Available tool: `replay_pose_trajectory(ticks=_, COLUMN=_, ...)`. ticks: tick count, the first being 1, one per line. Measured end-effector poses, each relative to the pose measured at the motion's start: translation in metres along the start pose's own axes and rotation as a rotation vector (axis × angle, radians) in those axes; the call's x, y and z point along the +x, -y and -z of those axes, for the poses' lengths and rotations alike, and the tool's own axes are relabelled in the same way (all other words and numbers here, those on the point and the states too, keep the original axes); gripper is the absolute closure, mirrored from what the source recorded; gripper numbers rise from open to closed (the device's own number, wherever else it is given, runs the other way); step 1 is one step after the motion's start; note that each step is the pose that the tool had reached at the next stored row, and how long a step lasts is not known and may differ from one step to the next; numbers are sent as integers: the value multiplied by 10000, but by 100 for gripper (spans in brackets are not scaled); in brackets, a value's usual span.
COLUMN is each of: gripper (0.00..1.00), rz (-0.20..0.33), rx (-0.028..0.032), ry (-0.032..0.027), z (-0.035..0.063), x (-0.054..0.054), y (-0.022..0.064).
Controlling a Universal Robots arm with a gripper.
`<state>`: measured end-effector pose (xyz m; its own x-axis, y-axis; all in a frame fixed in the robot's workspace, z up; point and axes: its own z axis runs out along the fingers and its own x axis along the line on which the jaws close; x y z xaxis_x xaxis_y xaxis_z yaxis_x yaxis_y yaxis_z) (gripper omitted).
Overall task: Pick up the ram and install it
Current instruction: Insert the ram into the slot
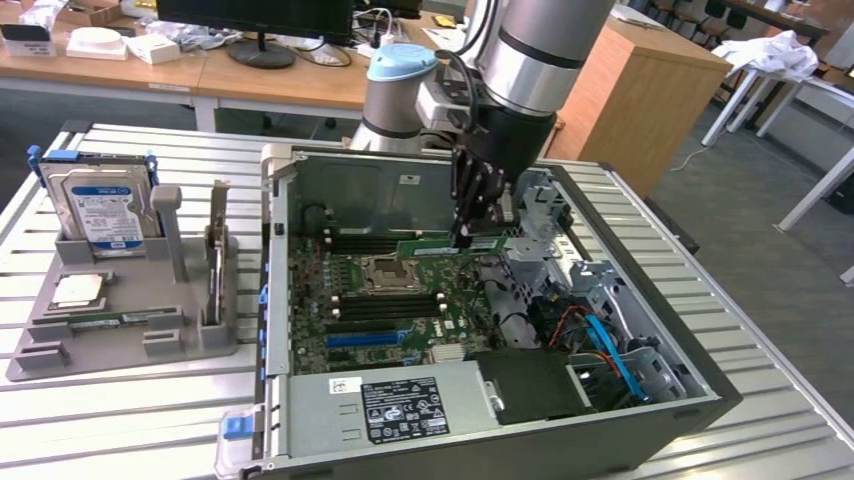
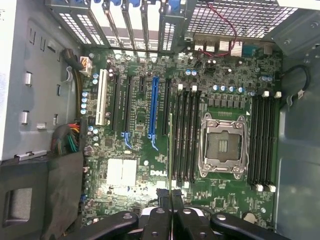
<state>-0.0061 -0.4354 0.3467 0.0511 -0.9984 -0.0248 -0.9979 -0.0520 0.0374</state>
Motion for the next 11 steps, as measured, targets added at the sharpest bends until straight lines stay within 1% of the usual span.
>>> replay_pose_trajectory(ticks=11, gripper=88, rz=0, rx=0, ry=1, z=-44, x=1, y=2)
